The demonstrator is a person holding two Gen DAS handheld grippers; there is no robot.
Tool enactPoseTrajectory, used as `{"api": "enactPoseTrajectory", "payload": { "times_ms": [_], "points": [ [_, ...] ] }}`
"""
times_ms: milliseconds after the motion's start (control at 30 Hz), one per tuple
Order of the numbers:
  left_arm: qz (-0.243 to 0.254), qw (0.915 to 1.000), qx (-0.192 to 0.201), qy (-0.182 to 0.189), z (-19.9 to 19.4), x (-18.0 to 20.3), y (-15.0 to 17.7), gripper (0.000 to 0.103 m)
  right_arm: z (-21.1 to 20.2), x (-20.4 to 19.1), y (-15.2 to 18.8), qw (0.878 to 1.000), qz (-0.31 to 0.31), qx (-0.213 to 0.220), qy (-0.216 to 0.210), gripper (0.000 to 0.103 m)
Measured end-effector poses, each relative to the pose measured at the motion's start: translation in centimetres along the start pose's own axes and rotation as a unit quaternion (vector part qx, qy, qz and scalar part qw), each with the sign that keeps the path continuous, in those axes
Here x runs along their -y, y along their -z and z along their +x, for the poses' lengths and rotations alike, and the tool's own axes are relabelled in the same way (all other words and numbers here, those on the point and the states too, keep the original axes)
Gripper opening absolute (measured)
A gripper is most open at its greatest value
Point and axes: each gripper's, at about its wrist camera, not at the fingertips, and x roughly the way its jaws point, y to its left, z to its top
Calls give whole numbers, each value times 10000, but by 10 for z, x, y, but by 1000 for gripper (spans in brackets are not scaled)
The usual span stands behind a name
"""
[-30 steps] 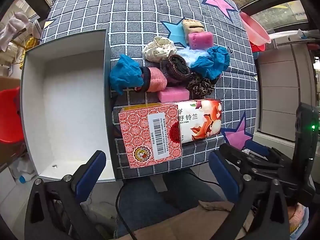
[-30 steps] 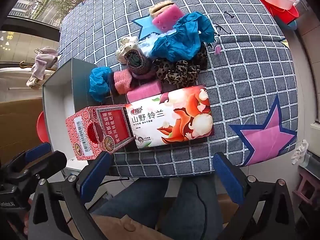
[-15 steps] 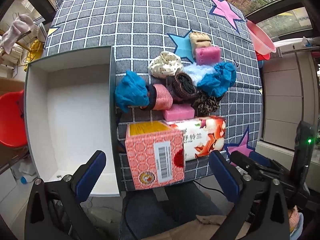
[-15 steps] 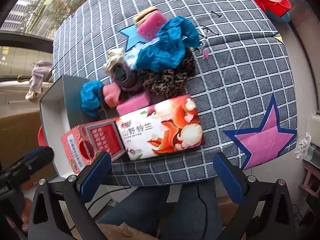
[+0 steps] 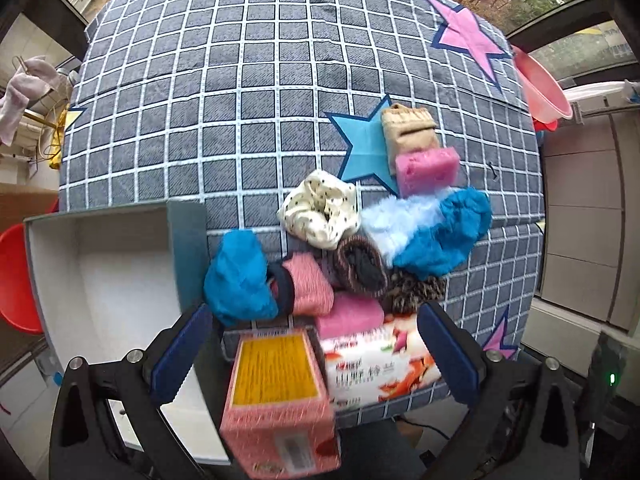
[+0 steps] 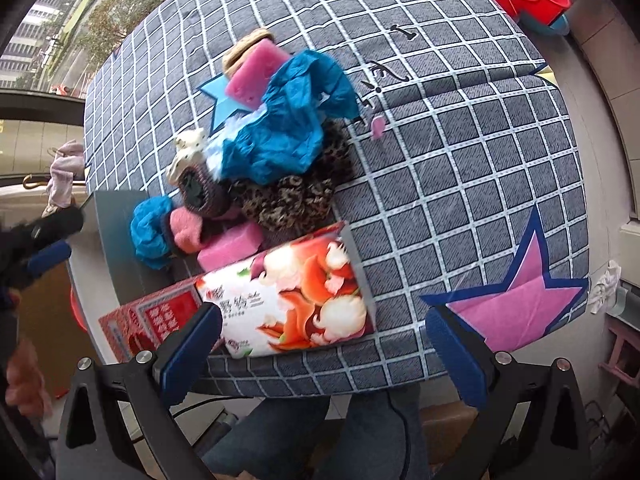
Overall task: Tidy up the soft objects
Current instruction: 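Move both grippers toward the pile of soft items, then grasp the cream polka-dot scrunchie with left gripper while right grasps blue cloth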
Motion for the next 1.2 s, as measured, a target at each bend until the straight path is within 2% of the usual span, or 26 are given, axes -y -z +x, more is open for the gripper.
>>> {"api": "enactPoseTrajectory", "payload": {
  "times_ms": [67,133,400,567,600,733,767,833,933,967,1000,1033,1067,1133,1167,1200],
  "points": [
    [-59,9999,-113,-80,15,2,-14,103,2,5,-6,10000,51,20,-32,103],
    [-119,9992,-159,-350,28,3,-26,103,4,9,-15,9999,98,53,-87,103],
    [-342,9969,-562,-433,83,6,-50,103,16,9,-60,9995,130,261,-78,103],
    [-530,9958,-681,-302,111,5,-56,103,36,-8,-92,9988,-254,393,119,103],
    [-520,9962,-675,-175,122,9,-58,103,42,-12,-97,9984,-361,398,163,103],
    [-569,9952,-791,-84,160,10,-70,102,66,-17,-113,9974,-591,334,237,103],
    [-613,9948,-813,-46,171,9,-74,101,72,-16,-115,9974,-607,307,223,103],
    [-674,9935,-914,28,199,12,-84,88,80,-15,-119,9975,-625,276,195,101],
    [-643,9919,-1050,297,244,13,-96,77,90,-15,-124,9980,-624,78,-37,71],
    [-609,9914,-1112,323,257,13,-99,74,95,-14,-124,9981,-605,-60,-115,66],
    [-570,9910,-1157,370,270,15,-101,66,95,-13,-125,9981,-602,-93,-87,60],
    [-548,9910,-1139,433,281,15,-102,56,94,-12,-124,9981,-611,-87,-81,45],
    [-551,9912,-1101,482,290,14,-103,52,92,-11,-123,9980,-621,-64,-132,36],
    [-567,9911,-992,686,307,9,-106,35,87,-10,-121,9978,-637,-10,-165,29],
    [-596,9910,-930,757,315,9,-106,33,83,-9,-120,9976,-658,32,-196,25],
    [-638,9914,-813,808,321,5,-108,31,78,-5,-119,9976,-647,72,-237,24]
  ]
}}
